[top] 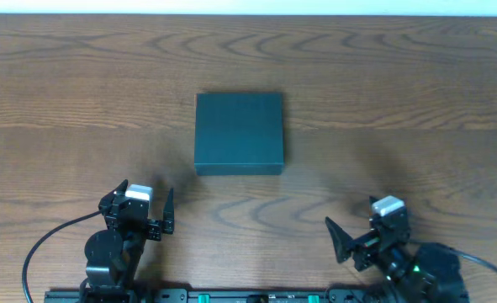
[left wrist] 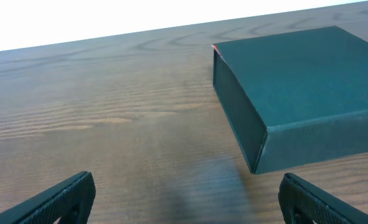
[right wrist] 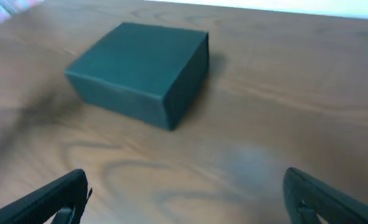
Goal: Pack container
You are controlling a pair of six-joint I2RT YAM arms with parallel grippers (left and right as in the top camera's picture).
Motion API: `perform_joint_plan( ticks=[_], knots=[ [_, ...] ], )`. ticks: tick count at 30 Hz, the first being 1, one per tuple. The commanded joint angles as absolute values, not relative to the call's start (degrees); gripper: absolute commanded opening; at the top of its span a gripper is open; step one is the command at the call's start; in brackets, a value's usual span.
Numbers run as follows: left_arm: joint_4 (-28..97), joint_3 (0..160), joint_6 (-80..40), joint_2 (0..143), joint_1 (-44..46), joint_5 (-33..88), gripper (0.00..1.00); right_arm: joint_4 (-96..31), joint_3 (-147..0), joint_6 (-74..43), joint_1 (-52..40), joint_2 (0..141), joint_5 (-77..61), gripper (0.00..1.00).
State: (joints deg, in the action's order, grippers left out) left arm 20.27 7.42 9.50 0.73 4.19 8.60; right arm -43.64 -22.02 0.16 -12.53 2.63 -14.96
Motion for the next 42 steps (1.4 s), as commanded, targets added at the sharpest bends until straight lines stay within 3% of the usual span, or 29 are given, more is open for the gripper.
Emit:
perform_joint_plan(
  ticks=[1, 6, 42],
  knots=[
    [20.29, 6.11, 10.5, 0.25, 4.14, 8.99, 0.95, -40.77, -15.9, 7.33, -13.06, 0.32, -13.72, 0.99],
    [20.29, 6.11, 10.5, 0.25, 4.16, 8.99, 0.95, -37.93, -9.39, 7.16, -13.26, 0.32, -16.53, 0.99],
    [20.27, 6.11, 10.5, 0.25, 4.14, 8.99, 0.95, -37.56, -9.34, 7.16, -13.26, 0.32, -16.29, 0.99]
  ],
)
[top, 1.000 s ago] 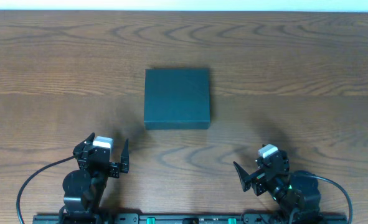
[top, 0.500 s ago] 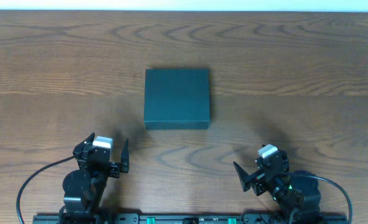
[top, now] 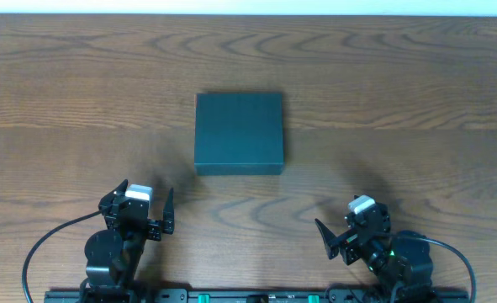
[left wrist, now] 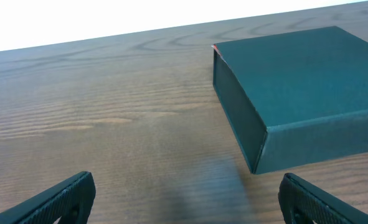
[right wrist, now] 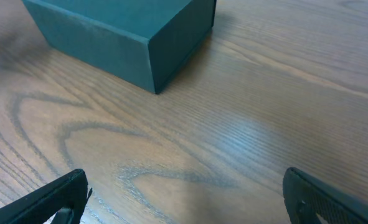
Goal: Pack container
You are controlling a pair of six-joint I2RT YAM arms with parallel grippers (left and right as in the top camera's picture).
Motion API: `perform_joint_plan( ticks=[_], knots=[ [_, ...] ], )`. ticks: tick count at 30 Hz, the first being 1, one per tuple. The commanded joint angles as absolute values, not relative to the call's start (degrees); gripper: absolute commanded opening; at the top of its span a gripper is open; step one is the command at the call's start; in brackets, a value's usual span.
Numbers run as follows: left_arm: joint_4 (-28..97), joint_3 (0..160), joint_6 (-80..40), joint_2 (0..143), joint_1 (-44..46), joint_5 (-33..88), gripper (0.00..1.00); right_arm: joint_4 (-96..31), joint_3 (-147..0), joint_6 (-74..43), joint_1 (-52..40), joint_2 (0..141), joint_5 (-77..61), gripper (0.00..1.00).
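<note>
A closed dark teal box lies flat in the middle of the wooden table; it also shows in the left wrist view and the right wrist view. My left gripper rests near the table's front edge, left of the box, open and empty, its fingers wide apart. My right gripper sits at the front right, open and empty, with its fingertips at the frame's lower corners. Both grippers are well short of the box.
The wooden table stretches around the box on all sides. A black rail with the arm bases runs along the front edge, with cables looping at both ends.
My right gripper has moved a little to the left and forward, closer to the box's front right corner and tilted down at the table. The left arm and the box have not moved.
</note>
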State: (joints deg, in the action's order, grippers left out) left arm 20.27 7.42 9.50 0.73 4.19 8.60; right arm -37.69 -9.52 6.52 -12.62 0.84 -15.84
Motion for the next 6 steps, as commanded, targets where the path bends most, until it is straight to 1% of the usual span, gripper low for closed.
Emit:
perform_joint_plan(
  ticks=[1, 6],
  knots=[
    [20.27, 6.11, 10.5, 0.25, 4.16, 8.99, 0.95, -37.56, -9.34, 7.16, -13.26, 0.32, -16.29, 0.99],
    [20.27, 6.11, 10.5, 0.25, 4.16, 8.99, 0.95, -37.56, -9.34, 7.16, -13.26, 0.32, -16.29, 0.99]
  ],
)
